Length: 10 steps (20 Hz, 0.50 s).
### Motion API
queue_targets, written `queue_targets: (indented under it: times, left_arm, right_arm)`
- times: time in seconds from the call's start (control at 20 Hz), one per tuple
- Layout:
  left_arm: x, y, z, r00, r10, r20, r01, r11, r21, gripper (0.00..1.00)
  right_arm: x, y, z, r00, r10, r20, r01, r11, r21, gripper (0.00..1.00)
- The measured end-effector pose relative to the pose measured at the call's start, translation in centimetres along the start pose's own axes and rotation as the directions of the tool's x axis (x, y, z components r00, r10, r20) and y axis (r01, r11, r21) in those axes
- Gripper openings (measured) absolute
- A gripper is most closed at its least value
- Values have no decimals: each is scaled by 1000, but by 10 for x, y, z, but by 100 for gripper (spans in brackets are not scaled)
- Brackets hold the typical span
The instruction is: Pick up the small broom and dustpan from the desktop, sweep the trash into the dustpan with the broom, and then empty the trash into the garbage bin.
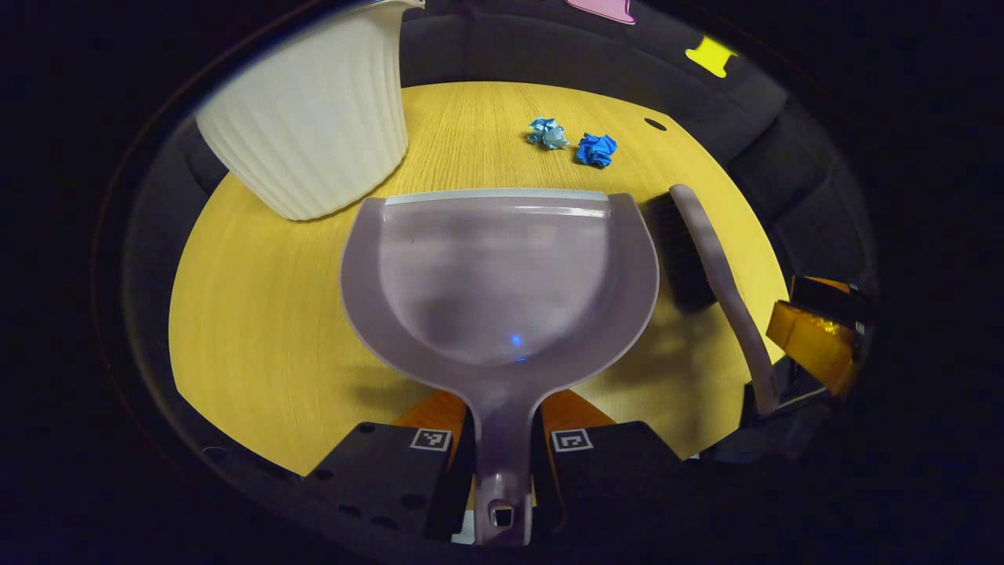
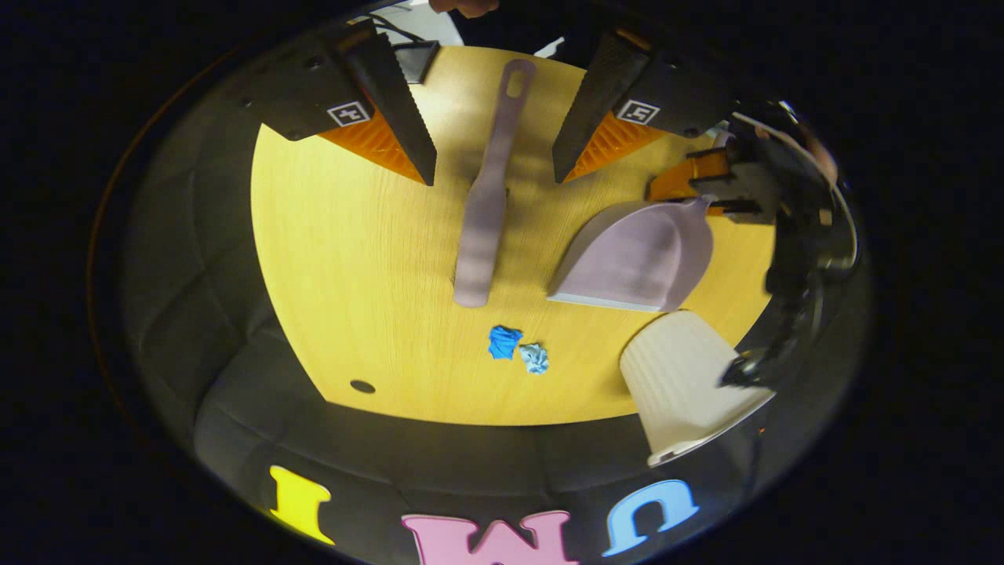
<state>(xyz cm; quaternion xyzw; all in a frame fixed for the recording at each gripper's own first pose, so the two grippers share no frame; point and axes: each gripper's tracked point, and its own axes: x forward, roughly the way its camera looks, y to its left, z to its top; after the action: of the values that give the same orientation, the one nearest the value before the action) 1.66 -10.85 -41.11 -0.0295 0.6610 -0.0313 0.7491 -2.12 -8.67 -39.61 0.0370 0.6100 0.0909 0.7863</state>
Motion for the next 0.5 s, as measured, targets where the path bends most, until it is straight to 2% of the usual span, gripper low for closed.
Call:
queue_targets:
  times: [0.2,0.4,0.5]
  left_arm:
    - [-10,21,-12,999,-5,40,7,999,-50,29]
    - [-14,34,-24,997,5,74,-2,999,-36,30]
    - [-9,28,-30,997,-21,72,24,999,-46,30]
  right_arm:
    - [22,-8,-20,986,-70,-149,74,997,17,98]
    - [48,-4,-45,952,-129,-277,114,991,-70,98]
    - [63,0,-52,936,-135,-327,121,991,-61,99]
